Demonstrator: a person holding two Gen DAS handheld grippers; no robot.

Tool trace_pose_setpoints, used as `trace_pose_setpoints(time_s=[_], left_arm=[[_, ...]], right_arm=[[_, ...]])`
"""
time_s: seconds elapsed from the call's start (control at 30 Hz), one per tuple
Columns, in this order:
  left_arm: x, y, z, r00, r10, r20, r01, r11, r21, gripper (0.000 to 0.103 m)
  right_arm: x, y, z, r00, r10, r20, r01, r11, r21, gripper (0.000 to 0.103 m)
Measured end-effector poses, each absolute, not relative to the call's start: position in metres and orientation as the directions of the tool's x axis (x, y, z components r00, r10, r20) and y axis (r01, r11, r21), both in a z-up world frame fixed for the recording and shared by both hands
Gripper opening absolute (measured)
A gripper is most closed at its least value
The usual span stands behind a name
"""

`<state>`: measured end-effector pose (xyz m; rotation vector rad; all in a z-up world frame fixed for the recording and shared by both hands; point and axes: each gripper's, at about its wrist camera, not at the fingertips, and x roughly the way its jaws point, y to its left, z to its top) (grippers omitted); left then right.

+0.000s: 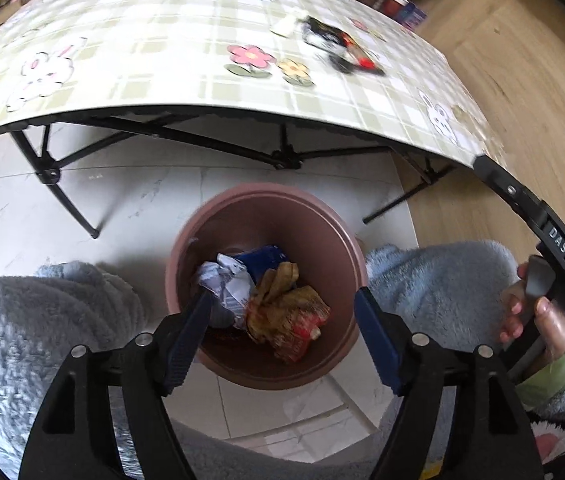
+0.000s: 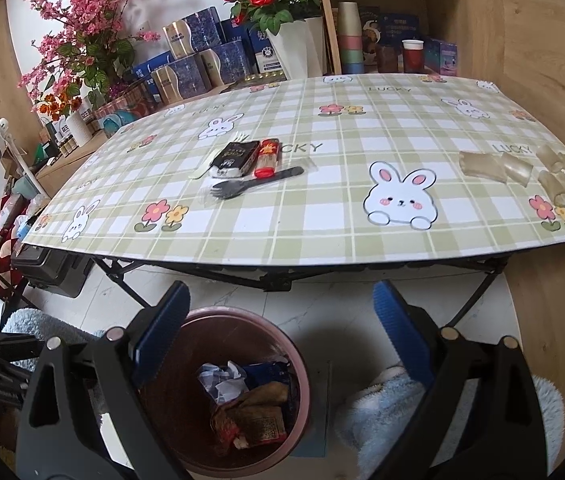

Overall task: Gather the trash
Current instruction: 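Move both tools back over the table toward the lighter and fork, then grasp the red lighter with the right tool while the left tool reaches the white fork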

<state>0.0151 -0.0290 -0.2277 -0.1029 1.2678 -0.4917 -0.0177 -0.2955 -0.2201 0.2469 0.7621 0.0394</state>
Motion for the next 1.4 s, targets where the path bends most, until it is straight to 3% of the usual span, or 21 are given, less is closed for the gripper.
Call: trace_pose_setpoints(time_s=[0.23, 0.37, 0.5, 0.6, 0.87, 1.27, 1.4], left_arm=[[0.039, -0.012, -0.196, 0.363, -0.377, -0.852, 0.293, 0.914, -0.279, 0.072], [0.058, -0.009, -0.174, 0.431, -0.369, -0.824, 0.307, 0.918, -0.25, 0.072], [0.073, -0.007, -0.159, 0.482, -0.361, -0.798, 0.317, 0.921, -0.225, 0.072], [0.085, -0.005, -0.153, 0.492, -0.372, -0.787, 0.326, 0.917, -0.23, 0.072], [0.121, -0.006, -0.147, 0.518, -0.367, -0.773, 0.331, 0.919, -0.215, 0.072], [0.187, -0.032, -0.181, 0.482, -0.355, -0.801, 0.342, 0.918, -0.2, 0.067], [0.21, -0.045, -0.19, 0.467, -0.361, -0.807, 0.343, 0.915, -0.211, 0.066]], right_arm=[[0.004, -0.309, -0.203, 0.728, 0.141, -0.671, 0.031, 0.971, 0.238, 0.087], [0.022, -0.308, -0.196, 0.721, 0.167, -0.673, -0.008, 0.973, 0.233, 0.075], [0.047, -0.301, -0.192, 0.704, 0.212, -0.678, -0.068, 0.97, 0.233, 0.053], [0.067, -0.295, -0.194, 0.684, 0.231, -0.692, -0.093, 0.968, 0.231, 0.043], [0.123, -0.284, -0.208, 0.638, 0.245, -0.73, -0.099, 0.966, 0.237, 0.041], [0.207, -0.283, -0.245, 0.555, 0.189, -0.81, -0.065, 0.981, 0.184, 0.041], [0.215, -0.272, -0.247, 0.56, 0.127, -0.818, -0.099, 0.991, 0.086, 0.039]])
